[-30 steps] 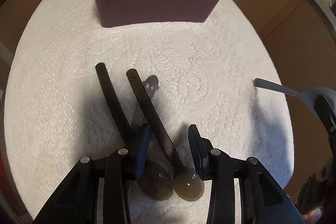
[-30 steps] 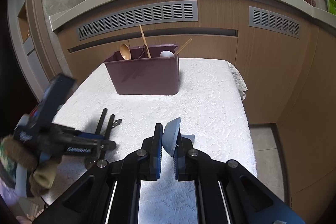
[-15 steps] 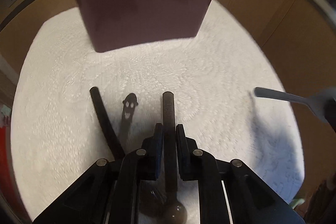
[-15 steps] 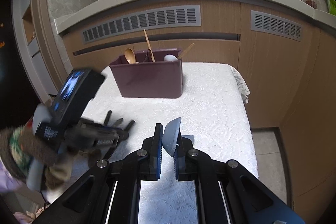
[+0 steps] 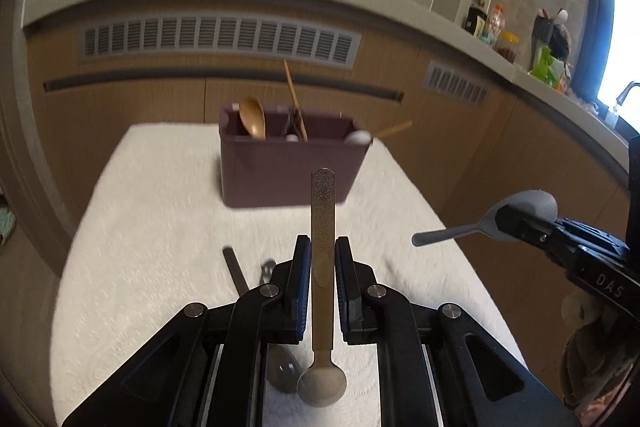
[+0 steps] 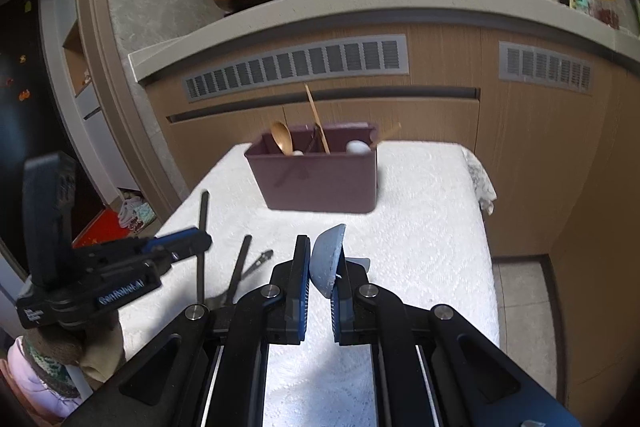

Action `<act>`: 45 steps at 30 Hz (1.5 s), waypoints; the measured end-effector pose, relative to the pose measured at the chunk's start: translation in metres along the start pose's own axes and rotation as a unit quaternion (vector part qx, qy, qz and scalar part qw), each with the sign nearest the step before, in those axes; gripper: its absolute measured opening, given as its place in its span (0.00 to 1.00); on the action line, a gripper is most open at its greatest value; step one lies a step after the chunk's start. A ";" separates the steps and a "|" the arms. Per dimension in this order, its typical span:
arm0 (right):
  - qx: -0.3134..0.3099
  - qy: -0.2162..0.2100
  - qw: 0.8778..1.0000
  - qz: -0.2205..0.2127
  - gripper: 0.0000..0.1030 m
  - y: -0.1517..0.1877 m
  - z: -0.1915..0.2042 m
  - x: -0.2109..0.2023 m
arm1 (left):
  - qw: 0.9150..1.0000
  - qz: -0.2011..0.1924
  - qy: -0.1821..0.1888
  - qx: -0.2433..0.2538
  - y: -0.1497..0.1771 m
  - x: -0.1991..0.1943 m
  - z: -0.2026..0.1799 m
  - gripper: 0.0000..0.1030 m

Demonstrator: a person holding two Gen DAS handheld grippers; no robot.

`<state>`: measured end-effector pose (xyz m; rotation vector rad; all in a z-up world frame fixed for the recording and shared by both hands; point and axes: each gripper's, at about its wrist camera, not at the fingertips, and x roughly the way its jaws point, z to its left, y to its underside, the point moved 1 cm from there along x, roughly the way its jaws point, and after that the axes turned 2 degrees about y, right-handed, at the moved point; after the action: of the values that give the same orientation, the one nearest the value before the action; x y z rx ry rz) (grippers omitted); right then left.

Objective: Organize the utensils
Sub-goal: 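Carry both spoons over the maroon holder and open both tools to drop them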

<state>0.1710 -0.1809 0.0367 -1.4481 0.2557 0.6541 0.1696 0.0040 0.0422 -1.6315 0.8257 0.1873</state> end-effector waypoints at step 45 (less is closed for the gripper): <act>-0.019 -0.046 0.992 0.114 0.08 -0.143 0.007 0.167 | 0.995 -0.098 0.003 -0.008 -0.165 0.135 0.073 0.12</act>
<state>0.3822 -0.1298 0.0664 -1.4322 0.3421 0.9125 0.3912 0.0174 0.0817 -1.7175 0.6641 0.0501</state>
